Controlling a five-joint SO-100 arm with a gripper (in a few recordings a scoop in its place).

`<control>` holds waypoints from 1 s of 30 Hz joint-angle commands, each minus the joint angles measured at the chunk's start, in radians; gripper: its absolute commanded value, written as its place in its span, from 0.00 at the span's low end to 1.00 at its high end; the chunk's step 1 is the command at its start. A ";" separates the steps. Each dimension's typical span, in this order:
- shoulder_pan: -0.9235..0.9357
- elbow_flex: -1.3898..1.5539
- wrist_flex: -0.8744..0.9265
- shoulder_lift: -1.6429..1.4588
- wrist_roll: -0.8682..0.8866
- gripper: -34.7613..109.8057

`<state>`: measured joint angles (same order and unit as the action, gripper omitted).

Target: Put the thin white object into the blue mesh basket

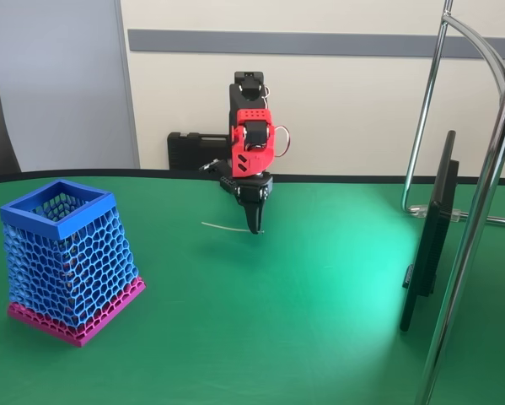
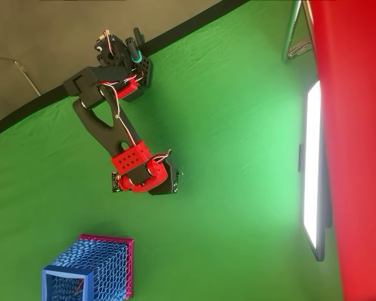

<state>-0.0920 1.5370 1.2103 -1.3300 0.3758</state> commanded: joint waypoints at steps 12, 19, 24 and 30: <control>0.121 -0.219 0.006 -0.170 -0.017 0.26; 0.238 -0.405 0.006 -0.169 -0.020 0.26; 0.302 -0.535 0.006 -0.163 -0.023 0.27; 0.371 -0.707 0.006 -0.146 -0.046 0.27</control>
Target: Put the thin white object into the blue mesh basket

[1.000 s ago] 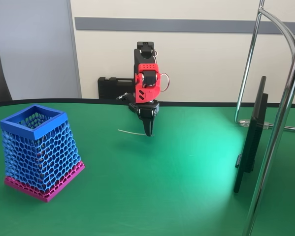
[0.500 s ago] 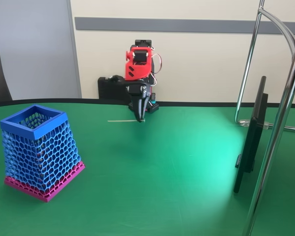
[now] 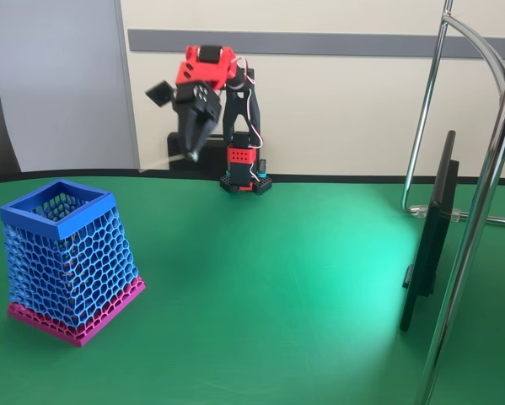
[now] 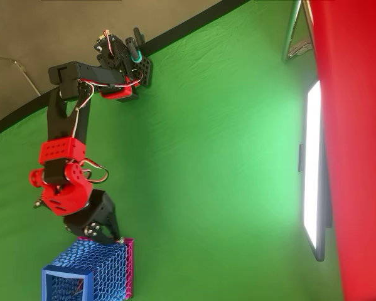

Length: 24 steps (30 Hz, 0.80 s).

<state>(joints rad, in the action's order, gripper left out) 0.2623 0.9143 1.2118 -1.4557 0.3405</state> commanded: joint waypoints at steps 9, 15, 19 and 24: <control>0.120 -0.397 0.003 0.101 -0.009 0.27; 0.169 -0.480 -0.092 0.187 0.025 0.27; 0.183 -0.428 -0.222 0.210 0.066 0.27; 0.184 -0.408 -0.307 0.250 0.146 0.27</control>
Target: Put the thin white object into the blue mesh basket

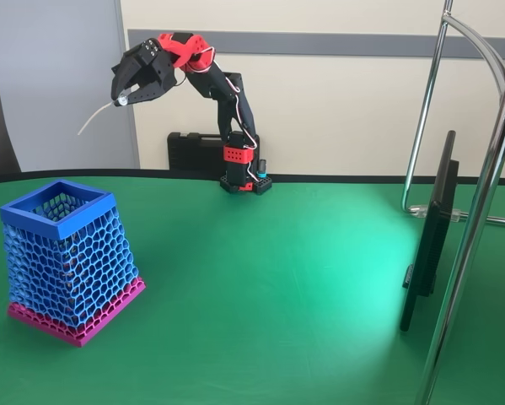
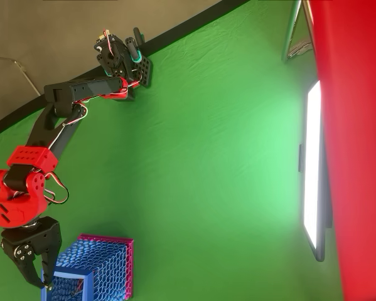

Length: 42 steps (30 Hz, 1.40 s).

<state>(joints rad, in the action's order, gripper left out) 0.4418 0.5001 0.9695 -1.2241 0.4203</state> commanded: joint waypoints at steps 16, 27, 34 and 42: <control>-0.052 -0.276 -0.137 0.275 0.086 0.27; -0.067 -0.428 -0.189 0.423 0.043 0.28; -0.046 -0.396 -0.233 0.440 0.054 0.28; -0.011 -0.299 -0.291 0.439 0.098 0.29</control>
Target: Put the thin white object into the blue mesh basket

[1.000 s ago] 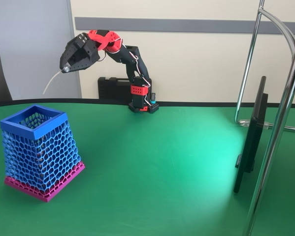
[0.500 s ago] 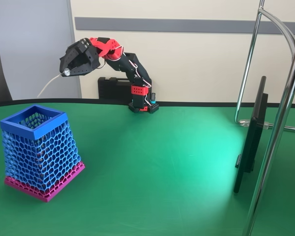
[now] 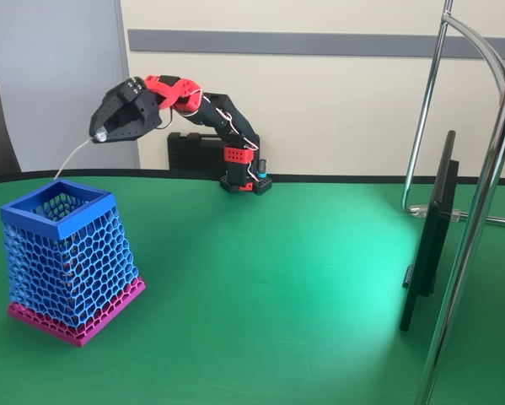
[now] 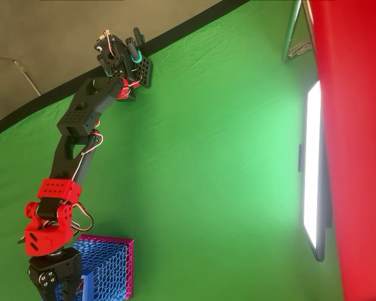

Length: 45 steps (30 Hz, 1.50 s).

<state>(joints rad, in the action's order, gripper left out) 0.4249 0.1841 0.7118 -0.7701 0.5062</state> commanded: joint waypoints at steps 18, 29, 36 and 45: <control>0.098 0.212 -0.120 -0.069 0.041 0.36; 0.149 0.253 -0.035 -0.166 0.060 0.40; 0.133 0.345 0.081 -0.321 0.048 0.39; 0.041 0.715 0.169 -0.630 -0.046 0.38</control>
<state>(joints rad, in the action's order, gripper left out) 0.4939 0.8330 0.8759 -1.2778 0.4832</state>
